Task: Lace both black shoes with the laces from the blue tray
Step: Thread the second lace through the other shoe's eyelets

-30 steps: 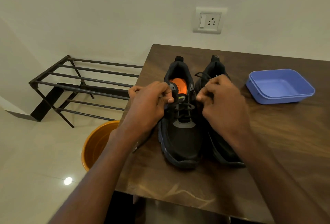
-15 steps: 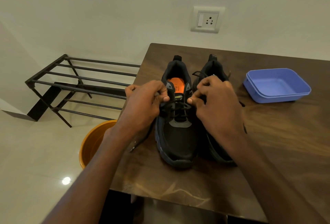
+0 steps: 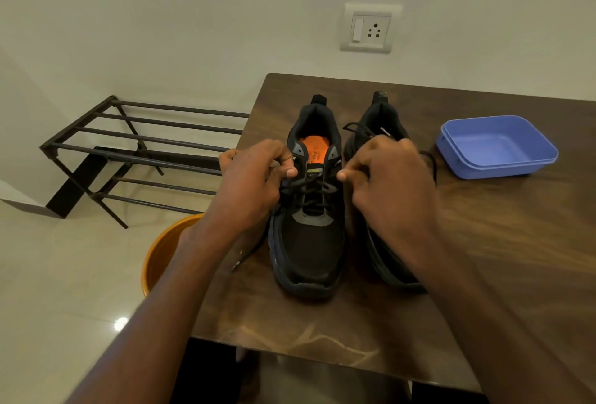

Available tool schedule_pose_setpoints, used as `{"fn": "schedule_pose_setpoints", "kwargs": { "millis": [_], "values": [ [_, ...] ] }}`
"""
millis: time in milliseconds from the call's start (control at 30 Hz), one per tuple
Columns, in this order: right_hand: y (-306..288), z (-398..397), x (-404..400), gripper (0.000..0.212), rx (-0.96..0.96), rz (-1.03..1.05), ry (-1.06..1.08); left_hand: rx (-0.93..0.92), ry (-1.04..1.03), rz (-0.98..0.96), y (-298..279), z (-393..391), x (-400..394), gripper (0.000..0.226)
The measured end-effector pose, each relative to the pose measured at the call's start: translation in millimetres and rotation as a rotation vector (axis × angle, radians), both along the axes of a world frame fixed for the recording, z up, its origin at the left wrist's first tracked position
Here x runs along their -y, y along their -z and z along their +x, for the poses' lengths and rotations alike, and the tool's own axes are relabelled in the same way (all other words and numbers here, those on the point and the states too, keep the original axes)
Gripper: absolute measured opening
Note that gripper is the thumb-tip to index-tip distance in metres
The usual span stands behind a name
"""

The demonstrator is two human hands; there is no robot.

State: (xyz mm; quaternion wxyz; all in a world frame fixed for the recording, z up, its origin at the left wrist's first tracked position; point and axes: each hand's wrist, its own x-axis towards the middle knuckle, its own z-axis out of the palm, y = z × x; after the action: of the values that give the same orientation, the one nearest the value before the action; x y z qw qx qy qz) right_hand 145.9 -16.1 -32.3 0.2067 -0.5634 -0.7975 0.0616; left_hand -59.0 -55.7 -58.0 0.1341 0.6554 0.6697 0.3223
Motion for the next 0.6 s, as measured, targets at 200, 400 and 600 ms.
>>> {"fn": "schedule_pose_setpoints", "kwargs": {
  "millis": [200,400,600],
  "values": [
    [-16,29,-7,0.027,-0.088,0.217,0.271,0.037,0.023,-0.016,2,-2,-2,0.018],
    [-7,-11,13,0.018,0.121,0.022,-0.093,0.053,0.025,-0.004,2,-2,-2,0.02],
    [-16,32,-10,0.012,-0.051,0.144,0.303,0.038,0.041,0.02,4,-4,-3,0.018]
  ]
}}
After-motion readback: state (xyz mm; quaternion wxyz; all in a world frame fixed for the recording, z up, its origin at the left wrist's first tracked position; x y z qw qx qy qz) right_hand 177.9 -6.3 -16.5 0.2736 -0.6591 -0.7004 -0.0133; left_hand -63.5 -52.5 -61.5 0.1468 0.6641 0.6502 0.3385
